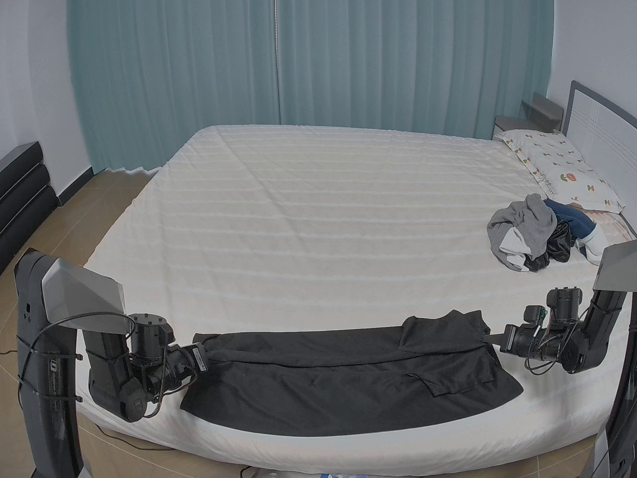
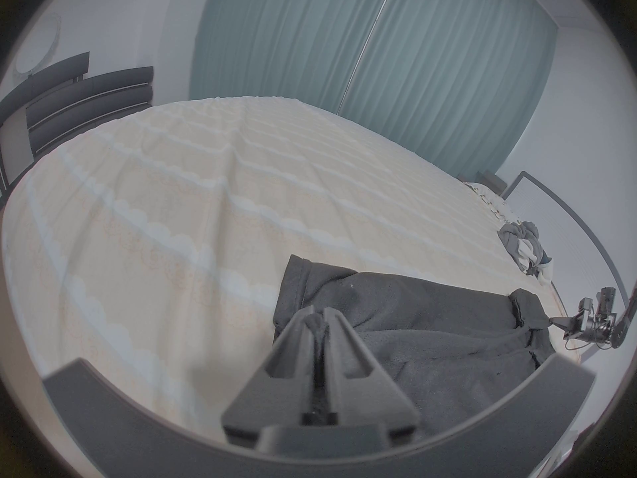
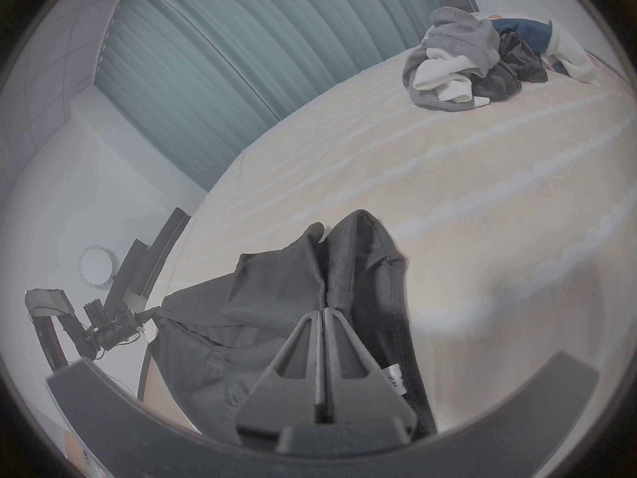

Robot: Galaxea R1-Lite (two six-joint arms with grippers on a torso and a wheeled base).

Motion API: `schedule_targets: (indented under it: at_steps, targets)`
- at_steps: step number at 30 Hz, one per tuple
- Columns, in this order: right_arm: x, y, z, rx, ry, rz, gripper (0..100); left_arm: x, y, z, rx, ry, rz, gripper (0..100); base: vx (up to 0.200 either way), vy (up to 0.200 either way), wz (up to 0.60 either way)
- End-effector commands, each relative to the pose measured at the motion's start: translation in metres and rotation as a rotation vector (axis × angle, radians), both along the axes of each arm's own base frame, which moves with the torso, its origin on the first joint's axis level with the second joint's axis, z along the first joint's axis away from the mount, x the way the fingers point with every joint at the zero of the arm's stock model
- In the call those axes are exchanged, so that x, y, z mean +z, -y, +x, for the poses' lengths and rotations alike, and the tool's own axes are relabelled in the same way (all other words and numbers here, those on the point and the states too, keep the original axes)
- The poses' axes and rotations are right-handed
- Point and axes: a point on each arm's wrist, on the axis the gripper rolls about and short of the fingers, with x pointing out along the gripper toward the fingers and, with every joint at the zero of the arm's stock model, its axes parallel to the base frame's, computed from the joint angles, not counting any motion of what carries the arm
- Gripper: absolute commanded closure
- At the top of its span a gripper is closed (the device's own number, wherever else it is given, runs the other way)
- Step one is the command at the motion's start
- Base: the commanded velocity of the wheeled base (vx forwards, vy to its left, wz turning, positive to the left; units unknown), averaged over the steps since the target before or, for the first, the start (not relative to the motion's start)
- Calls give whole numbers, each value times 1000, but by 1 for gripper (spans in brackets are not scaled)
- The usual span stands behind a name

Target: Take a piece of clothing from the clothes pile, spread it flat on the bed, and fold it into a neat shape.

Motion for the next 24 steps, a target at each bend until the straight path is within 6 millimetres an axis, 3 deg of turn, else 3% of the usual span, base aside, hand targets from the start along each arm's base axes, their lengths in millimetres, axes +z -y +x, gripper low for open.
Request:
schedule_targets:
  at_steps: [1, 2, 7, 13, 16, 17, 20, 24]
  targets:
    - [-7, 0, -3, -3, -29, 3, 100, -3, 0, -5, -2, -22, 3, 0, 0, 0, 0]
    - [-8, 1, -3, -6, -30, 1, 0, -3, 0, -6, 0, -25, 3, 0, 0, 0, 0]
    - [3, 7, 1, -28, 17, 0, 0, 1, -2, -12, 11, -34, -4, 0, 0, 0, 0]
    - [34, 6, 7, -48, 97, 36, 0, 28, -5, -15, 102, 48, -148, 0, 0, 0, 0]
    - [37, 3, 9, -49, 103, 46, 0, 34, -5, -13, 124, 66, -196, 0, 0, 0, 0]
    - [43, -12, 13, -27, 108, 76, 0, 43, -10, -9, 189, 91, -312, 0, 0, 0, 0]
    - [43, -26, 14, -15, 91, 74, 0, 42, -14, -5, 206, 94, -329, 0, 0, 0, 0]
    - [26, -45, 24, 6, 40, 52, 0, 26, -18, 5, 261, 64, -381, 0, 0, 0, 0]
